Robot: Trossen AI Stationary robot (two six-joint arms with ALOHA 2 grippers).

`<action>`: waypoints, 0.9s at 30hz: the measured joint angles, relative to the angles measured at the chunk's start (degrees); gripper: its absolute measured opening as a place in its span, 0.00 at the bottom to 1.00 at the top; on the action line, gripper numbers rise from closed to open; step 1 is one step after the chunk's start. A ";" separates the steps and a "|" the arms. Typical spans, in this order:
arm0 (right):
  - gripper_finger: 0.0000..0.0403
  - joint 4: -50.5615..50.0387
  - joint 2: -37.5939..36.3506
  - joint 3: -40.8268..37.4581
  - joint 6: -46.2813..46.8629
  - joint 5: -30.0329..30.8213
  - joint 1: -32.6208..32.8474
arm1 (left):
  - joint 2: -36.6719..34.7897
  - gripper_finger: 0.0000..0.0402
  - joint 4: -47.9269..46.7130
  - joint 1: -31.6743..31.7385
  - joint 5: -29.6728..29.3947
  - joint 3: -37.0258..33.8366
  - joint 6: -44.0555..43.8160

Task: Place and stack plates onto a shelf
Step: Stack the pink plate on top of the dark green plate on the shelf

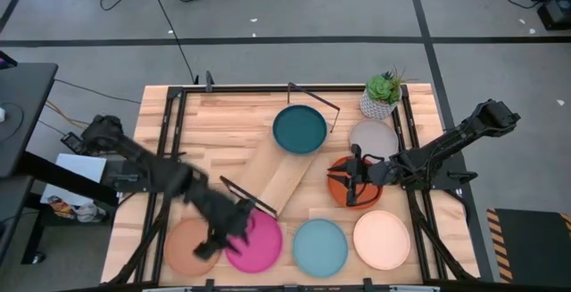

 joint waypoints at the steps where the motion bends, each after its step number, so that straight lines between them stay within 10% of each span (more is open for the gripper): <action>1: 0.22 0.43 0.00 0.00 0.00 0.06 0.00 | 0.46 0.35 -1.36 -2.47 -2.58 -0.04 -4.14; 10: 0.22 3.22 0.00 -0.04 -2.96 0.98 0.00 | 5.43 0.35 -12.18 -21.21 -26.34 0.09 -45.73; 15: 0.22 4.77 0.00 -0.04 -4.90 1.00 -0.08 | 10.43 0.35 -17.78 -26.11 -28.51 0.09 -64.60; 27: 0.22 5.17 0.00 -0.07 -6.25 1.21 -0.28 | 21.38 0.35 -11.45 -27.62 -34.39 0.06 -48.81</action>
